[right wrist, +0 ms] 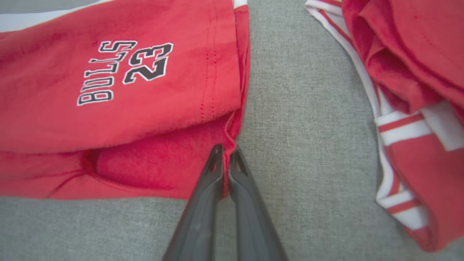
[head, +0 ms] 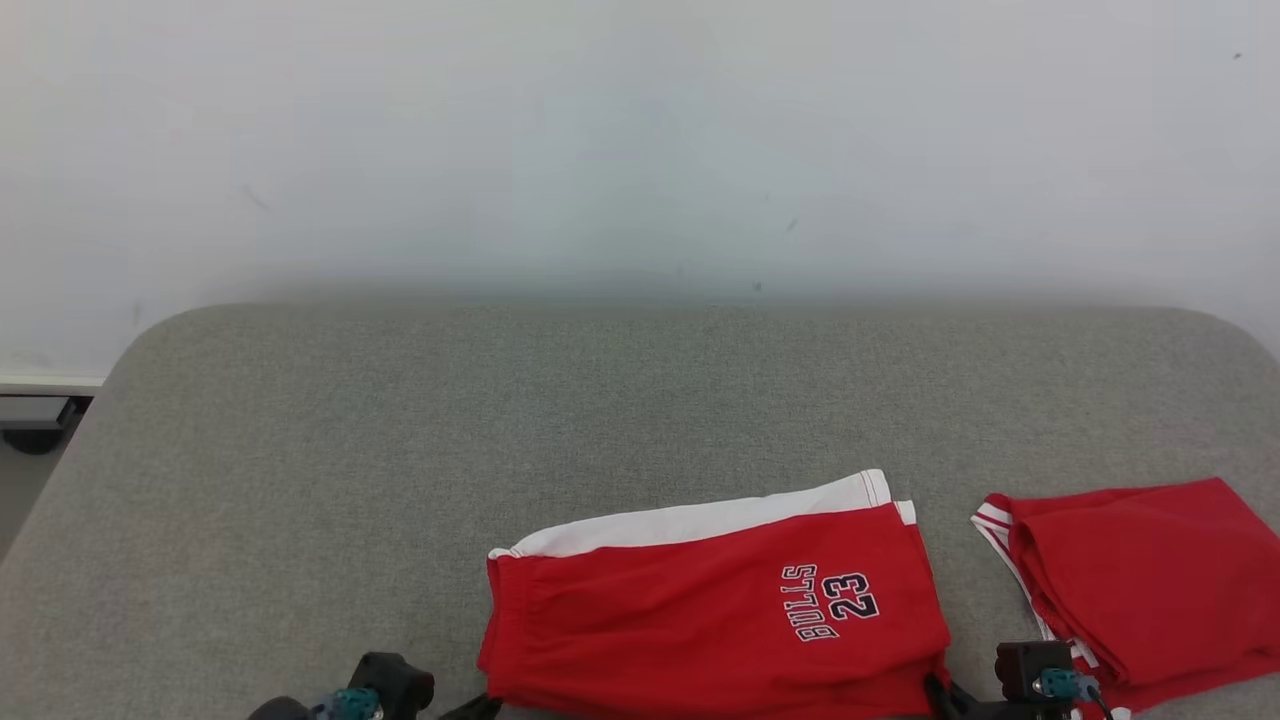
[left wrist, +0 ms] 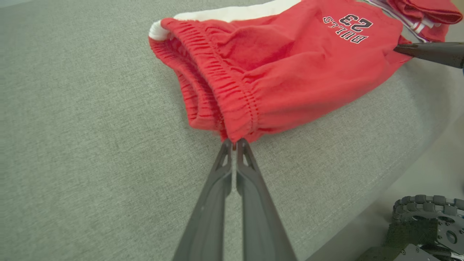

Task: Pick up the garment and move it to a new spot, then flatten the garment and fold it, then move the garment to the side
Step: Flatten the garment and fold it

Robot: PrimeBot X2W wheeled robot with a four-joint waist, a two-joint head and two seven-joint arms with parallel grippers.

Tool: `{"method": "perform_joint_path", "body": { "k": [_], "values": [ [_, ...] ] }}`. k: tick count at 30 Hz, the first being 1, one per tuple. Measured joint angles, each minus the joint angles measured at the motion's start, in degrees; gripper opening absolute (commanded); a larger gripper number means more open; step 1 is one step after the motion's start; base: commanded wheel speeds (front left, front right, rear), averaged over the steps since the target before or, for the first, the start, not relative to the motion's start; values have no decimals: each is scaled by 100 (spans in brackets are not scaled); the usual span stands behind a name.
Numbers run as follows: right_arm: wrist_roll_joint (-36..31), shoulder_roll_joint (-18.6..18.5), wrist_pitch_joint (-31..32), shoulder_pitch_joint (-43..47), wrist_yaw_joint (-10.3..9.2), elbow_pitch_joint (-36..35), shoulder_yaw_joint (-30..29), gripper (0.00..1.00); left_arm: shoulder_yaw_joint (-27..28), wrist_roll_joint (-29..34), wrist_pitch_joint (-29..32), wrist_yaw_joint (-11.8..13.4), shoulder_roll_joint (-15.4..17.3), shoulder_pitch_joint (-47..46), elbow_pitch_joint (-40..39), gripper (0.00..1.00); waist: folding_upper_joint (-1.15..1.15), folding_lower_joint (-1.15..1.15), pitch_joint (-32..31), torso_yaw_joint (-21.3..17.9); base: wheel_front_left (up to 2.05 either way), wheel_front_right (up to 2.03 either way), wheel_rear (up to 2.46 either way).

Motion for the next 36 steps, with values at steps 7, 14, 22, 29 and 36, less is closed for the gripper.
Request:
{"method": "perform_joint_path", "body": {
  "k": [7, 14, 22, 29, 36],
  "values": [
    [59, 3, 109, 271, 0, -430, 54, 100, 38, -42, 141, 29, 134, 7, -197, 100, 1, 1, 7, -13, 0, 0, 0],
    [91, 32, 252, 434, -105, -931, 71, 100, 444, -352, 83, 480, 245, 276, -382, 100, 1, 1, -41, -40, 0, 0, 0],
    [91, -80, 153, 823, -427, -1727, -127, 100, 1532, -701, -788, 1486, 254, 720, -891, 100, 1, 1, -193, -154, 0, 0, 0],
    [20, -333, -152, 856, -531, -2574, -212, 100, 2240, -939, -1070, 1471, 23, 1292, -1121, 100, 1, 1, -280, -379, 0, 0, 0],
    [-33, -530, -244, 708, -387, -3050, -215, 100, 2859, -705, -1120, 1469, -339, 1436, -953, 100, 1, 1, -271, -620, 0, 0, 0]
  ]
}}
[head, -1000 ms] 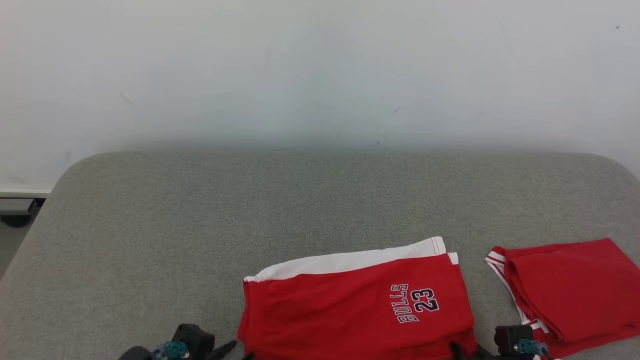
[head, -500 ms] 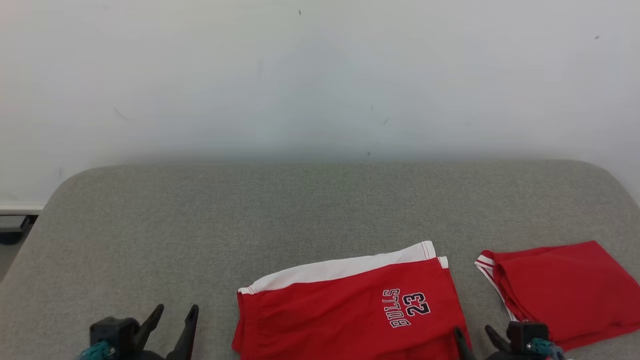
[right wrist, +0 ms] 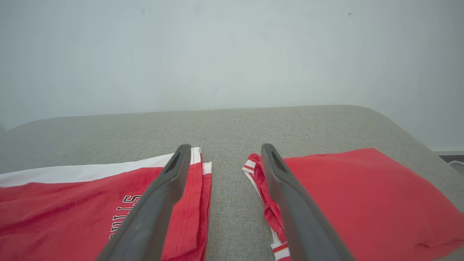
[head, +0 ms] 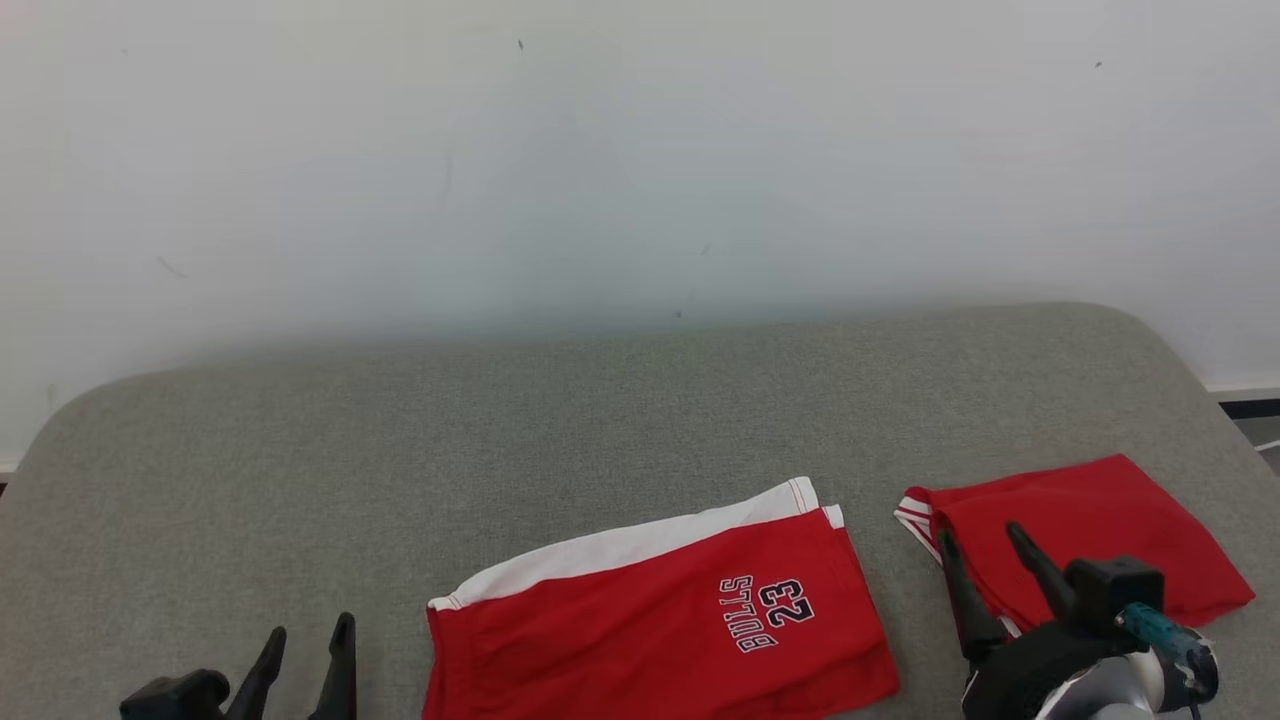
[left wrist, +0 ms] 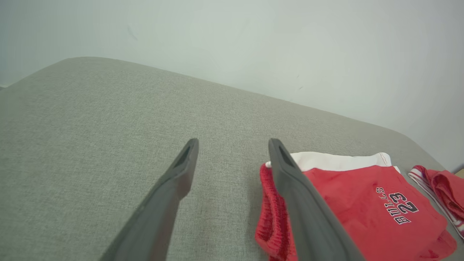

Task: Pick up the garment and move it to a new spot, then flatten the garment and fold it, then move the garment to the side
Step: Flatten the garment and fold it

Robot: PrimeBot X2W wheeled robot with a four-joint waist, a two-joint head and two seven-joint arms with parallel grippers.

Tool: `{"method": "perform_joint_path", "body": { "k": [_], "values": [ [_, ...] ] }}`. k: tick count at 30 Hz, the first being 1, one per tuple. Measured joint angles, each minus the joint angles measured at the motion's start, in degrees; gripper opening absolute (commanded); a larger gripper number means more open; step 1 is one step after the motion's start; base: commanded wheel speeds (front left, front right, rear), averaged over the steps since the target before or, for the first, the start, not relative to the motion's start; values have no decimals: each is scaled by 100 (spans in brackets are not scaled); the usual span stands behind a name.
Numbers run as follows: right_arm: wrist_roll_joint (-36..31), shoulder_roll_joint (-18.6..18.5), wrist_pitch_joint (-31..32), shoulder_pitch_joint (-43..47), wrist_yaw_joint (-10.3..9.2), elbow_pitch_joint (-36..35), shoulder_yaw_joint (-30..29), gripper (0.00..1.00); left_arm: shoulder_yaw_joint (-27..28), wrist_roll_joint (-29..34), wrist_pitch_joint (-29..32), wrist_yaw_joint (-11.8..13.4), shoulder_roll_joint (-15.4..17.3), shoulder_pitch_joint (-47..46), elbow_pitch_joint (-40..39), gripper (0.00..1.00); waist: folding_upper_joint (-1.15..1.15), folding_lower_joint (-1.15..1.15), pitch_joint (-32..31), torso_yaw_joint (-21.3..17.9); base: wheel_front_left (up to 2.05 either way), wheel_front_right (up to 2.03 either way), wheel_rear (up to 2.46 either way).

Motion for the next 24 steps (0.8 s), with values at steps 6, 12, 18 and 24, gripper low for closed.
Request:
{"method": "perform_joint_path", "body": {
  "k": [6, 12, 18, 24],
  "values": [
    [235, -16, 24, -132, 212, -153, -71, 100, 163, 336, -1, 0, -138, 1, 54, 100, 0, 0, 65, 6, 0, 0, 0],
    [235, -26, 23, -127, 219, -293, -99, 100, 313, 584, -1, 0, -125, 17, 83, 100, 0, 0, 81, 97, 0, 0, 0],
    [254, 9, 22, -109, 159, -455, -151, 100, 375, 806, 62, 0, -157, 109, -55, 100, 0, 0, 85, 126, 0, 0, 0],
    [270, 21, 18, -95, 90, -620, -187, 100, 469, 911, 201, 0, -165, 109, -176, 100, 0, 0, 79, 154, 0, 0, 0]
  ]
}}
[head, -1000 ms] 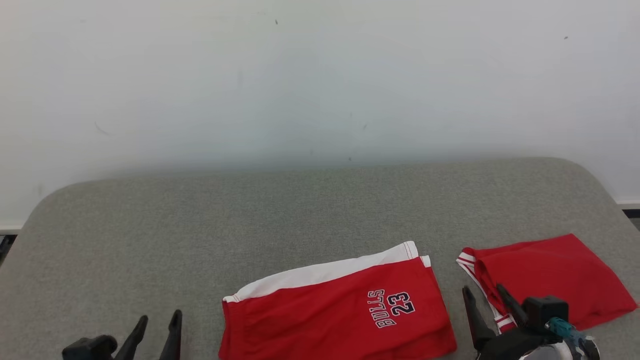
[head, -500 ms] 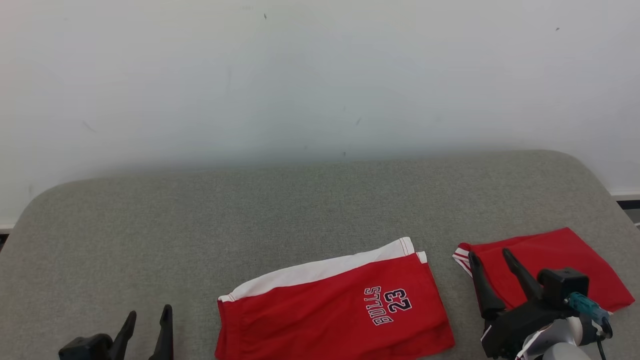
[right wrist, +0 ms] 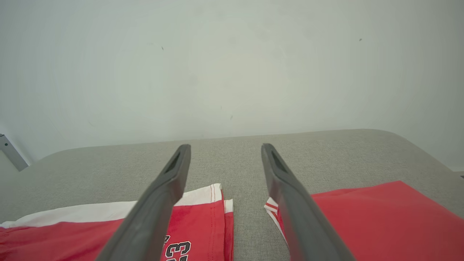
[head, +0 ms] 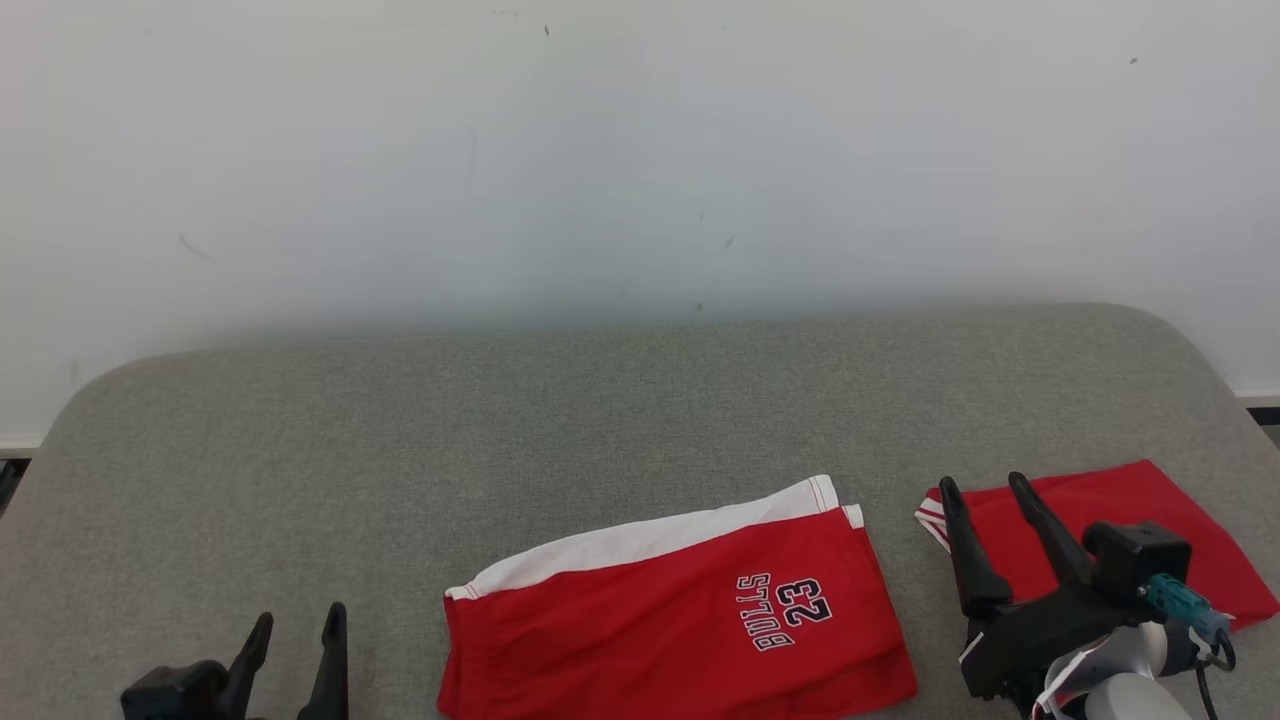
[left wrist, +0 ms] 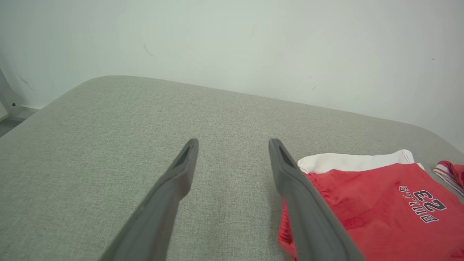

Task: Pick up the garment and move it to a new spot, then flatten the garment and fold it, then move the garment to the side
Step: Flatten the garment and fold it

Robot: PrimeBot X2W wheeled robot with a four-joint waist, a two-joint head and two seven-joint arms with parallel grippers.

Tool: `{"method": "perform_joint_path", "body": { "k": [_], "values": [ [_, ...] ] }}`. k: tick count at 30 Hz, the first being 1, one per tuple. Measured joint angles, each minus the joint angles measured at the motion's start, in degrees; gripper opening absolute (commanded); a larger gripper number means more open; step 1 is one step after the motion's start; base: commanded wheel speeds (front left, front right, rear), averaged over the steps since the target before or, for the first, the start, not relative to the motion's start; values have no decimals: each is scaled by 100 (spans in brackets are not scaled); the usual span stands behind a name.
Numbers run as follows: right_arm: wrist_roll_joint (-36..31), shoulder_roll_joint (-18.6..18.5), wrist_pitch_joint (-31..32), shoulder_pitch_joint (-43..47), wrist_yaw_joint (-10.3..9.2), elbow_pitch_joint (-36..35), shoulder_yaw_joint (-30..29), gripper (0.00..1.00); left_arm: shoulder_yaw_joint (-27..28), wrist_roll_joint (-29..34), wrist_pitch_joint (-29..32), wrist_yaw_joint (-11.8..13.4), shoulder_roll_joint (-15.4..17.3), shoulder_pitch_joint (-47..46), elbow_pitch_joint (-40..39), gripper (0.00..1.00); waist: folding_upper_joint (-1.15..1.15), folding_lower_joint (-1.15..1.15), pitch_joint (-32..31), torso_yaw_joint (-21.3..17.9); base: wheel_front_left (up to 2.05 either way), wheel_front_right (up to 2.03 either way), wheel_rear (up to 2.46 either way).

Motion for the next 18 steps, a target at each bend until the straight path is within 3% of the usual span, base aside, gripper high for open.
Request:
{"method": "perform_joint_path", "body": {
  "k": [10, 15, 18],
  "values": [
    [26, 5, 185, 27, -64, -42, 16, 100, -18, 264, 216, 0, -91, 23, -225, 100, 0, 0, 14, 48, 0, 0, 0],
    [108, 26, 883, 15, -332, 328, -23, 100, -80, 342, 354, 0, -114, 71, -348, 100, 0, 0, 37, 84, 0, 0, 0],
    [43, -82, 1718, -114, -561, 719, 70, 100, -197, 458, 475, 0, -149, 55, -477, 100, 0, 0, 70, 135, 0, 0, 0]
  ]
}}
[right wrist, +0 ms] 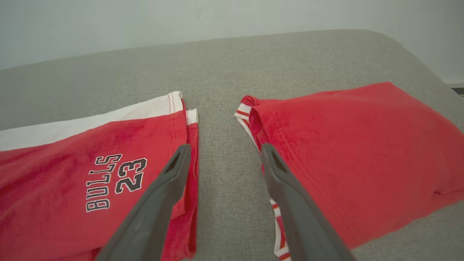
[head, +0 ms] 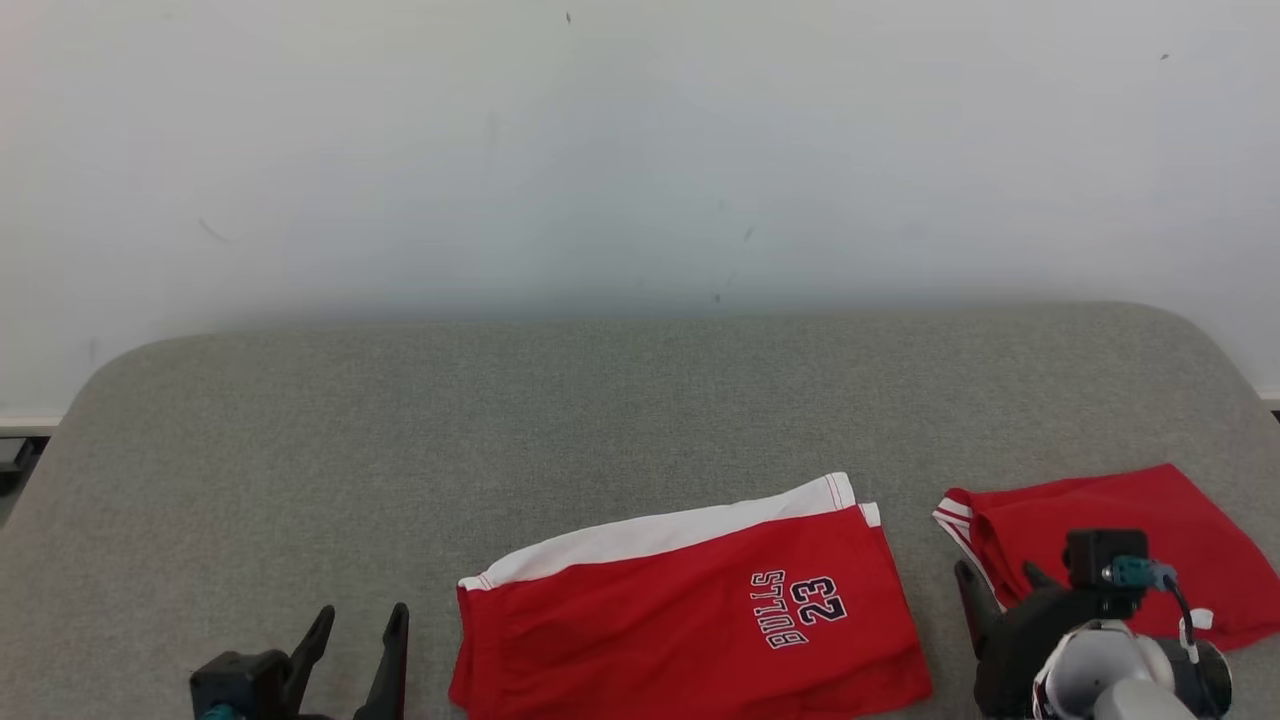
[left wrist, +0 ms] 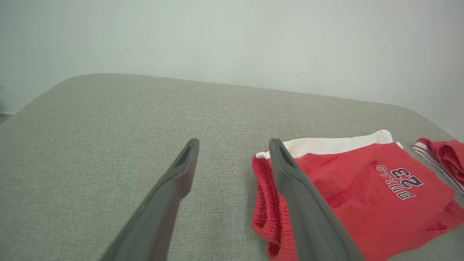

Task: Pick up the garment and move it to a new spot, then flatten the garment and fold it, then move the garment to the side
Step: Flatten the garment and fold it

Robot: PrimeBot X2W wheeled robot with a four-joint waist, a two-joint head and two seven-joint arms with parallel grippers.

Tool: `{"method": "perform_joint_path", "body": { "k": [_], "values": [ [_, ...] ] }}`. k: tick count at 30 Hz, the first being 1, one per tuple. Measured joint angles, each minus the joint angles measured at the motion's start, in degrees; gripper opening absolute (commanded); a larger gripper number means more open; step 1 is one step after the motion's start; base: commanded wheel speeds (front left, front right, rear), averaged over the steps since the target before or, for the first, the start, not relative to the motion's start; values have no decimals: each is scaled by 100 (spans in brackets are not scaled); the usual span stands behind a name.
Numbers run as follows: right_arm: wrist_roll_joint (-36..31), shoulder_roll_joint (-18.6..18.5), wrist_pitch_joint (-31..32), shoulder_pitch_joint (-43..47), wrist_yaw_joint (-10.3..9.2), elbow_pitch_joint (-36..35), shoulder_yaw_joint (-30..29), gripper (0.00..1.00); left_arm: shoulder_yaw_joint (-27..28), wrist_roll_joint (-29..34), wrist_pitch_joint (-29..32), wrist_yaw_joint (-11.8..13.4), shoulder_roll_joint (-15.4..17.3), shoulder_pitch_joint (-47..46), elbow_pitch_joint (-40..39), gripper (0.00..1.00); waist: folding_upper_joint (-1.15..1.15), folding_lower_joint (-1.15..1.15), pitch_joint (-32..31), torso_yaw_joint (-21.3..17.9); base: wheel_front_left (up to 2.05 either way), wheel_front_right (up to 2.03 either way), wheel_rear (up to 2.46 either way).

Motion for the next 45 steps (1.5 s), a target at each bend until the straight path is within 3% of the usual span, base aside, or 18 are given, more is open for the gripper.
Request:
{"method": "perform_joint_path", "body": {
  "k": [5, 13, 27, 28, 31, 37, 38, 40, 42, 43, 44, 45],
  "values": [
    [-47, -103, 1036, -662, -81, 464, 199, 100, -111, 115, 140, 0, -15, -26, -143, 100, 0, 0, 65, 100, 0, 0, 0],
    [-34, -16, 2149, -1154, -97, 1093, 343, 100, -312, 196, 349, 0, -74, -142, -287, 100, 0, 1, 171, 357, 0, 0, 0],
    [32, 115, 3012, -1522, -252, 1675, 267, 100, -383, 233, 545, 0, -93, -280, -413, 100, 0, 1, 290, 832, 0, 0, 0],
    [30, 114, 3051, -1575, -252, 1694, 264, 95, -382, 233, 547, 0, -79, -279, -424, 100, 0, 1, 297, 844, 0, 0, 0],
    [30, 69, 3107, -1651, -271, 1740, 202, 96, -414, 233, 603, 0, -79, -280, -470, 100, 0, 1, 322, 881, 0, 0, 0],
    [16, 51, 3216, -1712, -304, 1915, 98, 86, -408, 233, 644, 0, -64, -280, -517, 100, 0, 0, 408, 939, 0, 0, 0],
    [21, 52, 3243, -1739, -304, 1953, 70, 82, -407, 233, 645, 0, -57, -280, -525, 100, 0, 0, 419, 944, 0, 0, 0],
    [22, 53, 3256, -1774, -320, 2015, 46, 59, -399, 233, 682, 0, -43, -280, -528, 100, 0, 0, 433, 953, 0, 0, 0],
    [52, 76, 3284, -1775, -321, 2068, 18, 34, -394, 233, 700, 0, -33, -280, -535, 100, 0, 0, 443, 957, 0, 0, 0],
    [55, 87, 3309, -1777, -321, 2095, 21, 11, -393, 233, 701, 0, -32, -280, -541, 100, 0, 0, 448, 959, 0, 0, 0],
    [55, 94, 3308, -1778, -321, 2106, 22, 0, -393, 232, 705, 0, -32, -281, -548, 100, 0, 0, 452, 960, 0, 0, 0],
    [55, 102, 3310, -1786, -321, 2114, 23, 0, -392, 232, 746, 0, -32, -282, -559, 100, 0, 0, 457, 961, 0, 0, 0]
  ]
}}
